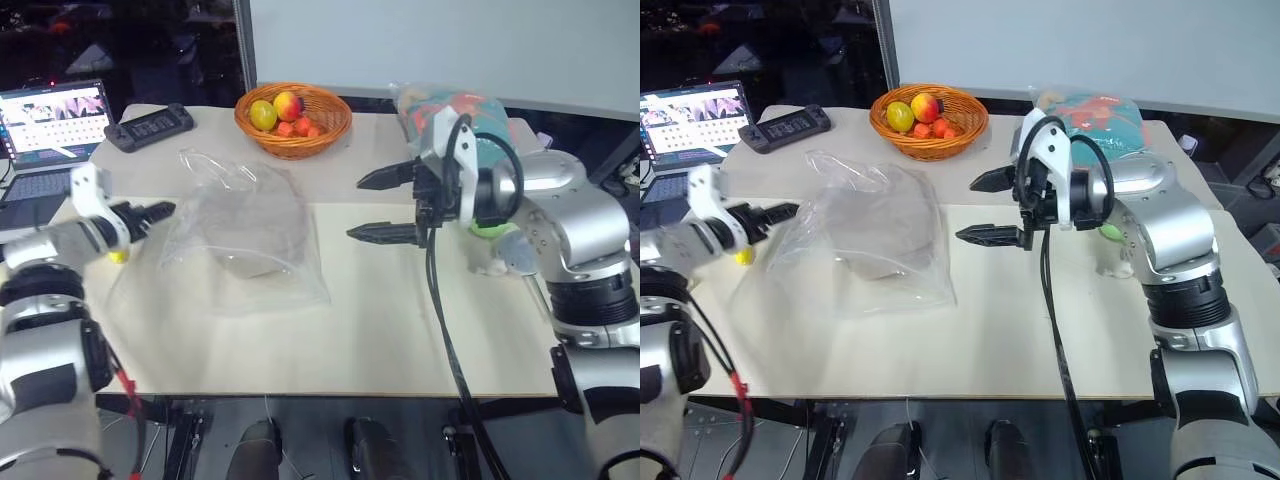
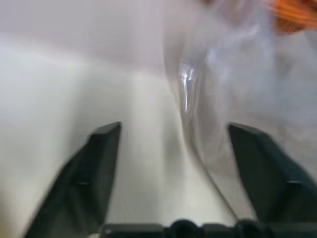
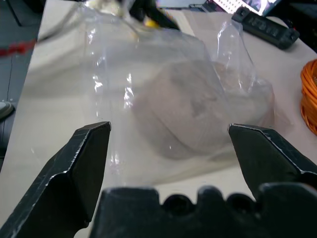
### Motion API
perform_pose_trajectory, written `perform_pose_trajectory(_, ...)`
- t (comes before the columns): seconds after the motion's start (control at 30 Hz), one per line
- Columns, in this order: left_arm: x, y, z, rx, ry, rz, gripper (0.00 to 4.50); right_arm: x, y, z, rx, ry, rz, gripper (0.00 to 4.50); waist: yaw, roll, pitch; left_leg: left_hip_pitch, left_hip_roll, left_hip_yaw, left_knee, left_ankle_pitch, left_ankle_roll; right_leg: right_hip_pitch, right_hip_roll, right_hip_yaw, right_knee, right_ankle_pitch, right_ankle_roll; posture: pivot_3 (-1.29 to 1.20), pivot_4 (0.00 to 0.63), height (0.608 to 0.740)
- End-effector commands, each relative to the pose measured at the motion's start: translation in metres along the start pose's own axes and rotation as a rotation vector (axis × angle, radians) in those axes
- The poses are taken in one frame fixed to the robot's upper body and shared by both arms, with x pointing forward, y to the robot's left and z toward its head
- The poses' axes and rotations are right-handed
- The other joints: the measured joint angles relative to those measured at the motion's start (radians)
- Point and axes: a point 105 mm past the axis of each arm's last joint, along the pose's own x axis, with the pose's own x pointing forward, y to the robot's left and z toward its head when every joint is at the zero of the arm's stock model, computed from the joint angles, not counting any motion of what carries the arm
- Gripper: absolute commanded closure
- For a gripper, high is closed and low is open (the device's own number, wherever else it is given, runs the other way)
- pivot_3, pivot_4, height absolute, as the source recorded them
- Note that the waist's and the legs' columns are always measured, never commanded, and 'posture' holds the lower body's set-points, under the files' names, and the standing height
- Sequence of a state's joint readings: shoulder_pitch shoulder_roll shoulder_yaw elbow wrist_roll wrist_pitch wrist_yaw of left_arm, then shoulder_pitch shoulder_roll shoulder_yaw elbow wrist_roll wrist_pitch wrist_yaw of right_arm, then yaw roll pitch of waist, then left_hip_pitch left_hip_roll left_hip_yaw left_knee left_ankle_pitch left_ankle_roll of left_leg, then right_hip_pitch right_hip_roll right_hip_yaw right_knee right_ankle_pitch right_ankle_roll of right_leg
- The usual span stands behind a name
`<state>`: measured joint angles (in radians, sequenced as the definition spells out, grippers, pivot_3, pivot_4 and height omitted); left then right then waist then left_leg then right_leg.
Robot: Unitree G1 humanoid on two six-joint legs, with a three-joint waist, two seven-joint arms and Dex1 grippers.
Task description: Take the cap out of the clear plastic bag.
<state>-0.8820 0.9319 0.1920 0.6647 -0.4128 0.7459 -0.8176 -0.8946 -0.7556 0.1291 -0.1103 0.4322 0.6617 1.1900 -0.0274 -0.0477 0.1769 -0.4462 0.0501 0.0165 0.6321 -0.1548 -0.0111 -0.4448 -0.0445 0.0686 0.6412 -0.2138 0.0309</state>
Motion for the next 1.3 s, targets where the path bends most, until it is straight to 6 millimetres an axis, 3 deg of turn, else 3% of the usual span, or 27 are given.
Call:
perform_pose_trajectory(0.03, -0.032, -0.058, 0.027, 0.215, 0.023, -0.262, 0.06, -0.011, 0.002, 0.005, -0.026, -0.012, 0.002, 0.0, 0.0, 0.0, 0.0, 0.0, 0.0, 0.0, 0.0, 0.0, 0.0, 0.0, 0.0, 0.0, 0.0, 0.0, 0.0, 0.0, 0.15, 0.74)
perform_pose_trajectory(0.17, -0.087, -0.13, 0.011, 0.427, 0.223, -0.639, 0.06, -0.01, 0.004, -0.005, -0.001, -0.001, 0.014, 0.0, -0.008, 0.0, 0.0, 0.0, 0.0, 0.001, -0.002, 0.0, 0.0, -0.002, 0.0, 0.0, 0.001, -0.002, -0.002, 0.0, 0.15, 0.74)
perform_pose_trajectory(0.27, -0.106, -0.169, 0.005, 0.557, 0.272, -0.806, 0.06, -0.005, 0.005, -0.007, 0.014, -0.015, 0.019, 0.0, -0.009, 0.001, 0.001, 0.001, 0.001, 0.001, -0.002, 0.0, 0.0, -0.003, 0.0, 0.0, 0.002, -0.004, -0.004, 0.0, 0.15, 0.74)
perform_pose_trajectory(0.33, -0.109, -0.181, 0.003, 0.599, 0.277, -0.847, 0.06, -0.001, 0.005, -0.007, 0.02, -0.022, 0.023, 0.0, -0.01, 0.001, 0.001, 0.001, 0.002, 0.001, -0.001, 0.0, 0.0, -0.004, 0.001, 0.0, 0.004, -0.006, -0.002, 0.0, 0.15, 0.74)
perform_pose_trajectory(0.47, -0.098, -0.182, -0.017, 0.763, 0.373, -0.807, 0.06, 0.005, 0.013, -0.008, 0.046, -0.04, 0.053, 0.0, -0.013, 0.002, 0.001, 0.004, 0.002, 0.001, 0.0, 0.001, 0.002, -0.003, 0.002, 0.0, 0.008, -0.009, 0.002, 0.0, 0.15, 0.74)
perform_pose_trajectory(0.57, -0.081, -0.154, -0.027, 0.967, 0.467, -0.643, 0.06, 0.009, 0.02, -0.011, 0.079, -0.056, 0.074, 0.0, -0.015, 0.002, 0.001, 0.006, 0.001, 0.001, 0.0, 0.002, 0.004, -0.001, 0.002, 0.001, 0.008, -0.008, 0.002, 0.0, 0.15, 0.74)
perform_pose_trajectory(0.63, -0.067, -0.138, -0.024, 1.095, 0.469, -0.545, 0.06, 0.012, 0.025, -0.018, 0.107, -0.054, 0.077, 0.0, -0.014, 0.002, 0.001, 0.006, 0.001, 0.001, 0.001, 0.002, 0.004, -0.001, 0.002, 0.001, 0.008, -0.008, 0.002, 0.0, 0.15, 0.74)
perform_pose_trajectory(0.77, -0.045, -0.14, -0.016, 1.151, 0.393, -0.525, 0.06, 0.016, 0.033, -0.031, 0.155, -0.039, 0.061, 0.0, 0.001, 0.002, 0.001, 0.005, 0.001, 0.001, 0.002, 0.002, 0.004, 0.001, 0.002, 0.001, 0.007, -0.008, 0.002, 0.0, 0.15, 0.74)
perform_pose_trajectory(0.87, -0.019, -0.152, -0.014, 1.166, 0.284, -0.5, 0.06, 0.015, 0.041, -0.047, 0.218, -0.018, 0.039, 0.0, 0.015, 0.002, 0.001, 0.005, 0.001, 0.003, 0.004, 0.002, 0.004, 0.003, 0.001, 0.002, 0.005, -0.007, 0.004, 0.0, 0.15, 0.74)
perform_pose_trajectory(0.97, -0.001, -0.162, -0.008, 1.159, 0.192, -0.475, 0.71, 0.016, 0.051, -0.058, 0.258, -0.001, 0.03, 0.0, 0.022, 0.002, 0.001, 0.003, 0.001, 0.003, 0.006, 0.002, 0.004, 0.003, 0.001, 0.002, 0.005, -0.007, 0.007, 0.0, 0.15, 0.74)
perform_pose_trajectory(1.17, 0.027, -0.179, 0.014, 1.074, 0.021, -0.451, 2.87, 0.026, 0.069, -0.054, 0.336, -0.053, 0.021, 0.0, 0.014, 0.002, 0.001, 0.003, 0.001, 0.001, 0.01, 0.003, 0.004, 0.004, 0.002, 0.002, 0.007, -0.005, 0.008, 0.0, 0.15, 0.74)
perform_pose_trajectory(1.3, 0.039, -0.19, 0.017, 1.035, -0.025, -0.484, 4.19, 0.036, 0.086, -0.047, 0.377, -0.083, 0.057, 0.0, 0.01, 0.002, 0.001, 0.005, 0.001, 0.001, 0.01, 0.003, 0.004, 0.006, 0.002, 0.002, 0.007, -0.005, 0.008, 0.0, 0.15, 0.74)
